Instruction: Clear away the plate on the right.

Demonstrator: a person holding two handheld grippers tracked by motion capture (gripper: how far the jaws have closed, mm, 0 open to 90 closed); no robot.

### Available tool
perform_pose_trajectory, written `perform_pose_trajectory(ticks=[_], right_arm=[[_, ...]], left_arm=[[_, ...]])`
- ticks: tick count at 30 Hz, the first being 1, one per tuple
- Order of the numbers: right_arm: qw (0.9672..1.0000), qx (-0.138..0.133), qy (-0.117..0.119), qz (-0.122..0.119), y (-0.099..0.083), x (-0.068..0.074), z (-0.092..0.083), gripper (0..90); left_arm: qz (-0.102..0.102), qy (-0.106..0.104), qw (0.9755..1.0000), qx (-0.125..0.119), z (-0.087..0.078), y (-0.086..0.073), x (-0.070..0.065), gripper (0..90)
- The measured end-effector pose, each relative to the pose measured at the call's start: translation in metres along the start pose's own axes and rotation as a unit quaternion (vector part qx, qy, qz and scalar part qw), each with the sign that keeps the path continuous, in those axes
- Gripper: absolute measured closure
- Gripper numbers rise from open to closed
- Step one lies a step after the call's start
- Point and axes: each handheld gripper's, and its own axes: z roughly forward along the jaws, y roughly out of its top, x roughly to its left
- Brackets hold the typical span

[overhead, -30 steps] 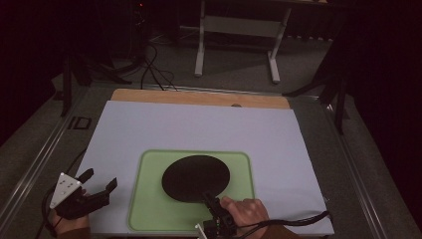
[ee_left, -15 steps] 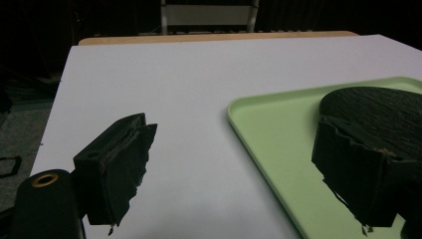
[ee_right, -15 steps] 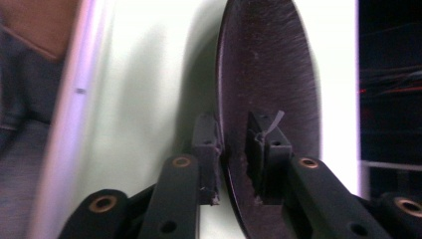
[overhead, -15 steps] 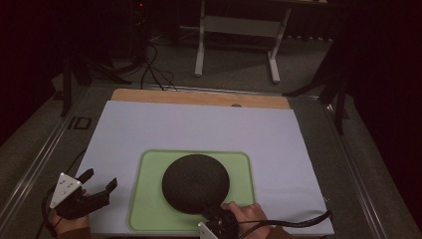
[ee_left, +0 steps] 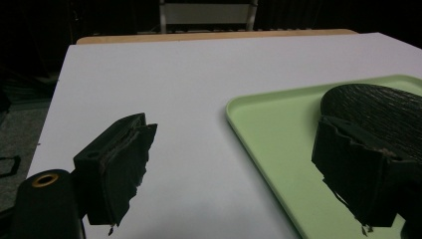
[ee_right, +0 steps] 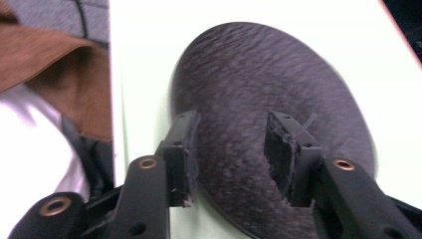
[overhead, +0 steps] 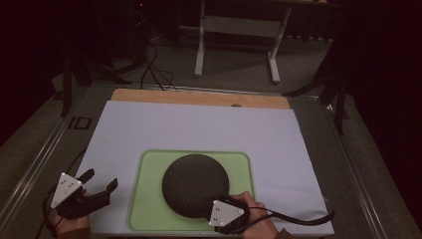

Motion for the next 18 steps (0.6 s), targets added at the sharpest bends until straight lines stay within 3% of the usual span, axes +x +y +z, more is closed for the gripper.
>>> perform_pose_trajectory(ticks=[2,3,9,14,16,18], right_arm=[[1.0000,-0.001,-0.008,0.001,0.000,-0.001,-0.001,51.3],[0.9993,-0.010,-0.034,0.012,0.001,-0.006,-0.007,49.2],[0.9950,-0.042,-0.068,0.060,0.000,-0.020,-0.024,44.3],[0.9835,-0.073,-0.099,0.133,-0.010,-0.035,-0.039,40.5],[0.9775,-0.081,-0.110,0.161,-0.017,-0.042,-0.045,38.4],[0.9691,-0.096,-0.120,0.193,-0.026,-0.048,-0.053,37.2]], left_arm=[[-0.001,0.000,1.0000,0.000,0.000,0.000,0.000,15.1],[-0.001,0.000,1.0000,0.000,0.000,0.000,0.001,15.1],[0.001,-0.002,1.0000,0.001,0.000,0.000,0.000,15.1],[0.001,-0.002,1.0000,0.002,0.000,0.000,0.000,15.1],[0.001,-0.002,1.0000,0.002,0.000,0.000,0.000,15.1],[0.000,-0.001,1.0000,0.001,0.000,0.000,0.000,15.1]])
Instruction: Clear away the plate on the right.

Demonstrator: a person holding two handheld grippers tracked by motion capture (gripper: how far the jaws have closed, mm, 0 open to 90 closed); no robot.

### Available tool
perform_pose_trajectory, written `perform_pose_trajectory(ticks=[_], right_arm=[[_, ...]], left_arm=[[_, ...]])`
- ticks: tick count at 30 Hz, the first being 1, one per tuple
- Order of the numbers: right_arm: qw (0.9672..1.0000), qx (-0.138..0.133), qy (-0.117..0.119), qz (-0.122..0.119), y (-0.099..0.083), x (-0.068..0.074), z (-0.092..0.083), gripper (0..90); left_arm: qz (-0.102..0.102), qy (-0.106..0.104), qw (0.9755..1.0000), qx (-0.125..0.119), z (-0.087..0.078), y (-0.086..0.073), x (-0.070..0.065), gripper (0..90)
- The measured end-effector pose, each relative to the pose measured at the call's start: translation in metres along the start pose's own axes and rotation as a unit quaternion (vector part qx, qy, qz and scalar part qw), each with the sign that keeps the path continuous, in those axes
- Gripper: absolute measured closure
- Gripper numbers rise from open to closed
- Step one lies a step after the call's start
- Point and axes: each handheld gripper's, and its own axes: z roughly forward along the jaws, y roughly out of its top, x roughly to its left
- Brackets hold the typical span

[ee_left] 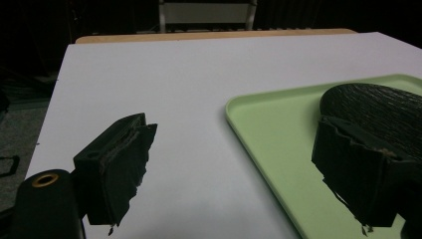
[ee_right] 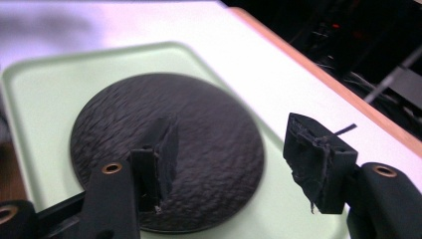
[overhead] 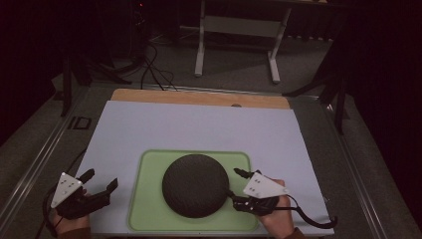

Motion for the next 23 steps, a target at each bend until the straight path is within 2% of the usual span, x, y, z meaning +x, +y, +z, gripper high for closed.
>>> perform_pose_trajectory(ticks=[2,4,7,9,14,18,19,20,21,22,23], right_arm=[[0.9994,-0.005,-0.018,0.030,-0.006,-0.013,-0.007,36.2],[0.9973,-0.012,-0.038,0.062,-0.015,-0.025,-0.015,35.5],[0.9920,-0.029,-0.066,0.104,-0.032,-0.044,-0.029,35.5],[0.9884,-0.030,-0.080,0.126,-0.044,-0.056,-0.036,35.6],[0.9840,-0.037,-0.099,0.144,-0.072,-0.079,-0.054,35.6],[0.9779,-0.050,-0.108,0.172,-0.090,-0.088,-0.066,34.6],[0.9765,-0.050,-0.109,0.179,-0.094,-0.090,-0.067,34.7],[0.9765,-0.050,-0.109,0.179,-0.094,-0.090,-0.067,34.7],[0.9747,-0.033,-0.123,0.184,-0.101,-0.093,-0.068,34.9],[0.9747,-0.033,-0.123,0.184,-0.101,-0.093,-0.068,34.9],[0.9730,-0.034,-0.127,0.189,-0.104,-0.096,-0.069,34.9]], left_arm=[[0.000,0.001,1.0000,0.000,0.000,0.000,0.000,15.1],[0.000,0.001,1.0000,-0.001,0.000,0.000,0.000,15.1],[-0.001,0.003,1.0000,-0.002,-0.001,0.000,0.001,15.1],[-0.001,0.004,1.0000,-0.004,-0.001,0.000,0.000,15.1],[-0.001,0.005,1.0000,-0.005,-0.001,0.001,0.000,15.1],[-0.001,0.004,1.0000,-0.007,-0.002,0.001,0.001,15.1],[-0.002,0.004,1.0000,-0.007,-0.001,0.001,0.001,15.1],[-0.002,0.004,1.0000,-0.007,-0.001,0.001,0.001,15.1],[-0.002,0.005,1.0000,-0.007,-0.001,0.001,0.001,15.1],[-0.002,0.005,1.0000,-0.007,-0.001,0.001,0.001,15.1],[-0.002,0.004,1.0000,-0.006,0.000,0.001,0.001,15.1]])
